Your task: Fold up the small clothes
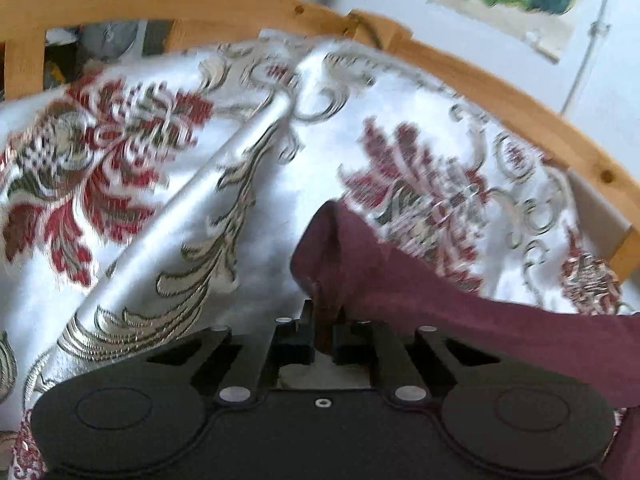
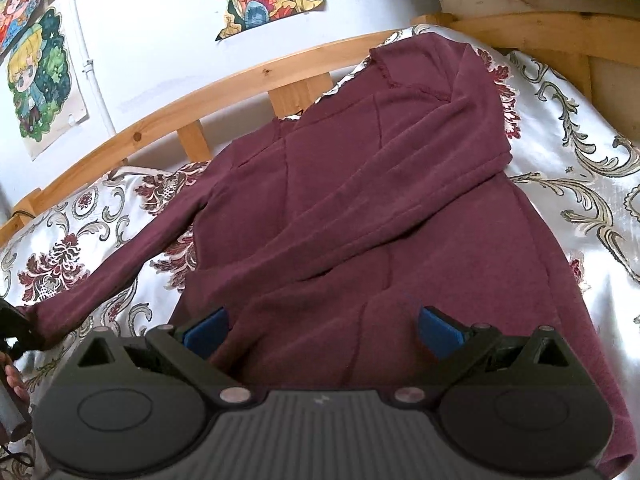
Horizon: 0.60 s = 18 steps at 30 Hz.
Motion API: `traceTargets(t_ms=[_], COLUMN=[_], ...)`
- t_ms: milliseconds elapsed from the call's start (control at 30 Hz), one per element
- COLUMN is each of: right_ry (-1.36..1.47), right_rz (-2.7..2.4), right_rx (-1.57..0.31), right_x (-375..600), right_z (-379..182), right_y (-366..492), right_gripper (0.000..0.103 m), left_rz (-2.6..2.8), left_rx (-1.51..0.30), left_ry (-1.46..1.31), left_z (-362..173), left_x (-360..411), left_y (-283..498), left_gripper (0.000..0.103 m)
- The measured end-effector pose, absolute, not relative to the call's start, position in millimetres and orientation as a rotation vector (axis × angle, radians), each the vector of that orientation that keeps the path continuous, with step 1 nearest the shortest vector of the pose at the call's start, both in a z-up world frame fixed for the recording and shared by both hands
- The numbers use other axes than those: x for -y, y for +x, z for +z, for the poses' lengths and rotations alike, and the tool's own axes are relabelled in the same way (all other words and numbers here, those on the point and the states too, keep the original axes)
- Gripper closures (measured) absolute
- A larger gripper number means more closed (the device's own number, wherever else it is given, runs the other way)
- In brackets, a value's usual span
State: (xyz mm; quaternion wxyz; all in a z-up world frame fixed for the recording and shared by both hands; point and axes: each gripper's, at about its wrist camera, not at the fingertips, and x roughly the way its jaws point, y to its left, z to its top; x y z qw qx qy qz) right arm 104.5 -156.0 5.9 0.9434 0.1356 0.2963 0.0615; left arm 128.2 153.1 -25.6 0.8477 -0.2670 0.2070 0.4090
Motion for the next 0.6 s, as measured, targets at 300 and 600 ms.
traceTargets(t_ms=[300, 600], right_ry=[0.265, 0.266], right_rz=[0.128, 0.086], right_rx=[-0.600, -0.568], right_x=[157, 167], right_z=[6, 13], right_y=[104, 104], right_gripper=[0.000, 0.000], left_rz=[0.603, 0.086], left_rx=[-0.197, -0.099], left_ry=[-0.485, -0.218], left_z=[54, 124], left_x=[-104, 9], left_y=[138, 165], left_gripper=[0.098, 0.097])
